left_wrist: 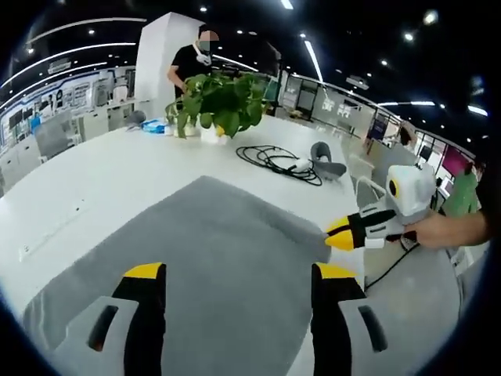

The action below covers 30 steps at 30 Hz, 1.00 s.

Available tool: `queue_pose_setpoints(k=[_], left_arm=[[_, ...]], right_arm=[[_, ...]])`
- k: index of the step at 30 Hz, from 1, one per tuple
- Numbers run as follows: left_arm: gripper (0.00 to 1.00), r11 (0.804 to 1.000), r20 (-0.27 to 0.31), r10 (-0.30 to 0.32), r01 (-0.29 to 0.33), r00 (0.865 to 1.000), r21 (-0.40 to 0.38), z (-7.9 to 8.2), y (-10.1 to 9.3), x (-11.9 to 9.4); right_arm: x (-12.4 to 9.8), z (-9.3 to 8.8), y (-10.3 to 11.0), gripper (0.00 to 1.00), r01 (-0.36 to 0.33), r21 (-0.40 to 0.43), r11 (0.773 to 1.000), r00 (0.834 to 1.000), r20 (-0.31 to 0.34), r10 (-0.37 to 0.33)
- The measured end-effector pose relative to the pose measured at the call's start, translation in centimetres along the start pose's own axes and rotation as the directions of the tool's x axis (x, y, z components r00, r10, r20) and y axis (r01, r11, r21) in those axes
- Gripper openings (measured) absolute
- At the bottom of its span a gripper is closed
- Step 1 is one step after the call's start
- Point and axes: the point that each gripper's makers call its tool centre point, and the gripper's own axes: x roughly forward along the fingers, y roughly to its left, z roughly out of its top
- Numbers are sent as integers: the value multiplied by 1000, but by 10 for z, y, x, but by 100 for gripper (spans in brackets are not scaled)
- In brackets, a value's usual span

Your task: Fold the towel on the table until its edges align and the towel forms a compact rectangular stack.

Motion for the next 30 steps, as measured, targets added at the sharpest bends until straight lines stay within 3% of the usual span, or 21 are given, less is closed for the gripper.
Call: queue_pose_setpoints(k=[4, 9, 17, 24, 30], left_arm=[[77, 999, 9, -39, 39, 999, -34, 9, 1, 19], [76, 998, -17, -51, 51, 999, -23, 15, 4, 39], [66, 995, 28, -56, 58, 998, -80, 34, 13, 71], [66, 997, 10, -34, 35, 999, -68, 47, 22, 97], [66, 998, -27, -59, 58, 998, -28, 52, 21, 121]], right_arm=[[0, 5, 4, 3, -14, 17, 1000, 1000, 22, 14], [0, 7, 8, 3, -29, 7, 1000, 999, 33, 29], [3, 13, 14, 3, -57, -3, 998, 997, 57, 57], [2, 16, 18, 3, -77, -26, 997, 995, 65, 79], [1, 20, 20, 3, -86, -16, 996, 993, 81, 87]])
